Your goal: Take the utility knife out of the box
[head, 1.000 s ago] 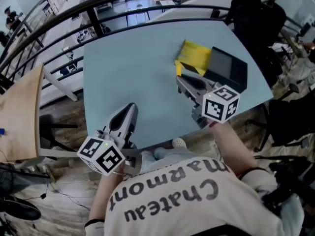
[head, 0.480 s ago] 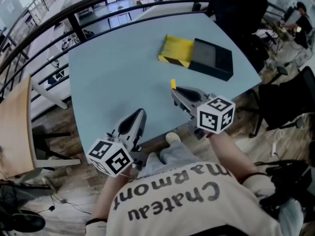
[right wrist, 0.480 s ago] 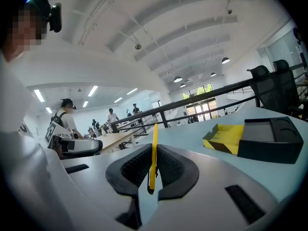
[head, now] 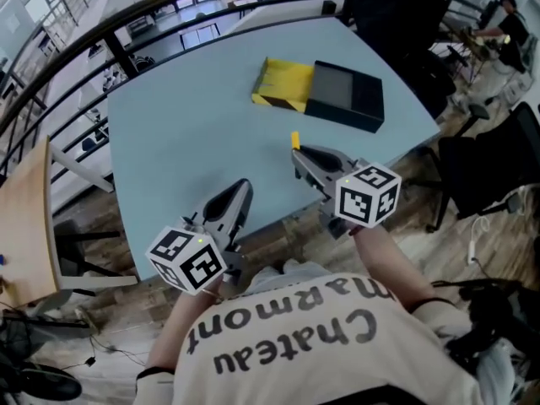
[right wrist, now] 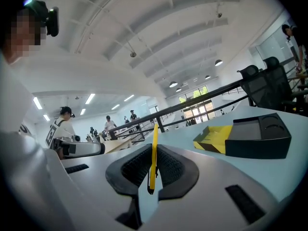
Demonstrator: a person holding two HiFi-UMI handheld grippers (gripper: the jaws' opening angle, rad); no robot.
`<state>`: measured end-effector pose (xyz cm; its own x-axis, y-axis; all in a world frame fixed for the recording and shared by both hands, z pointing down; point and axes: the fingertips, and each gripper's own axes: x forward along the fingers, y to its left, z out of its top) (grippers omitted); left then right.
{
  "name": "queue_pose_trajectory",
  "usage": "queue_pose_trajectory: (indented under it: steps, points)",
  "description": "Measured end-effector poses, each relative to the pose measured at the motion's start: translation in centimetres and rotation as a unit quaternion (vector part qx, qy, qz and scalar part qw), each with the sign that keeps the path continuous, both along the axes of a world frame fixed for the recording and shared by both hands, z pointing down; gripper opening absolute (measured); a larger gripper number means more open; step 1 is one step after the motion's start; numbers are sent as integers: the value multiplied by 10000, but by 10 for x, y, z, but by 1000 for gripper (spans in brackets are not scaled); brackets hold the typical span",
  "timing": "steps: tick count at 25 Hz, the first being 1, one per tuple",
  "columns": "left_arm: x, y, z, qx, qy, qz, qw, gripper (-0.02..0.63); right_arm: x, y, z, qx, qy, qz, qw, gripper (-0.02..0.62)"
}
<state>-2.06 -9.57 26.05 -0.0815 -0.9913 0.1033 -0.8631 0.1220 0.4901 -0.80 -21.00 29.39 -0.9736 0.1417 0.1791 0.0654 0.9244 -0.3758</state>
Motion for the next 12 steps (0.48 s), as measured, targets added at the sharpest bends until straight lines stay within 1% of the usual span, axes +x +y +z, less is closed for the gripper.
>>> queue_pose_trajectory:
  steps: [3,6,12]
  points:
    - [6,-10,-11,18,-75,-197,9998,2,7,-13,-6,-42,-104,-58,9999,52]
    - [22,-25,-15,16,-79,-317,9995,2,20,-26,-9,-85,-102,-214,9997,52]
    - [62,-56,-8,-3,-14,-499,9988,2,54,-33,-15,-163,-160,-781,9967,53]
